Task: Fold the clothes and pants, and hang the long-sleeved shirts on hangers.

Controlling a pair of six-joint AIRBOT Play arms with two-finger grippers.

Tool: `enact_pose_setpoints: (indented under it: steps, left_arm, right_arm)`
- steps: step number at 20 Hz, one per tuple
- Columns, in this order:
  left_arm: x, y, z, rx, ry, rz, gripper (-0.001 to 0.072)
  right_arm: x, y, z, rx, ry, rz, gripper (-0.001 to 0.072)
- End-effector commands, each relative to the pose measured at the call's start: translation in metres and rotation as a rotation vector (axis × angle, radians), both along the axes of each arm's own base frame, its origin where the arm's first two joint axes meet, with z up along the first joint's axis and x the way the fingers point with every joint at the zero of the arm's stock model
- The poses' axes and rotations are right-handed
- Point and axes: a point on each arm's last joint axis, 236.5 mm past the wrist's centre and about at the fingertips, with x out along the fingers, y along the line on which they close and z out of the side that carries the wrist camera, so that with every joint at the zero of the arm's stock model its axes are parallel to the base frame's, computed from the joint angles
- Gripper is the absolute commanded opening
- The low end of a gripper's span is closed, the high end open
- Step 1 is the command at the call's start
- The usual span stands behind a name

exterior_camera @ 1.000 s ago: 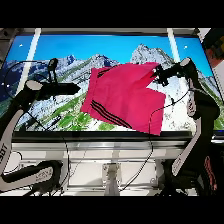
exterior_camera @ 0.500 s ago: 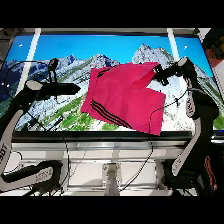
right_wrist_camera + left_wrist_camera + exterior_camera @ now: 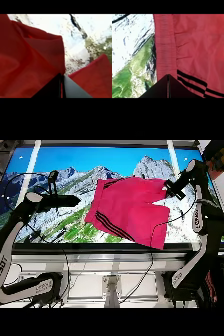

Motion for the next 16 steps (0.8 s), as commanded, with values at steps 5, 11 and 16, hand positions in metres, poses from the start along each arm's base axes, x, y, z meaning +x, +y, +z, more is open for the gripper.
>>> enact_pose_setpoints:
  steps: [5, 11, 16]
  left_arm:
    - [0.000, 0.001, 0.000, 0.001, 0.000, 0.001, 0.0012]
    - [-0.005, -0.003, -0.001, -0.007, 0.018, -0.019, 0.0013]
    - [-0.032, -0.014, -0.011, -0.027, 0.111, -0.096, 0.0008]
  right_arm:
    - [-0.034, 0.005, 0.007, -0.084, 0.159, -0.075, 0.0271]
    - [-0.058, -0.013, 0.012, -0.008, 0.209, 0.243, 0.0316]
    - [-0.037, -0.015, 0.022, -0.005, 0.064, 0.475, 0.0004]
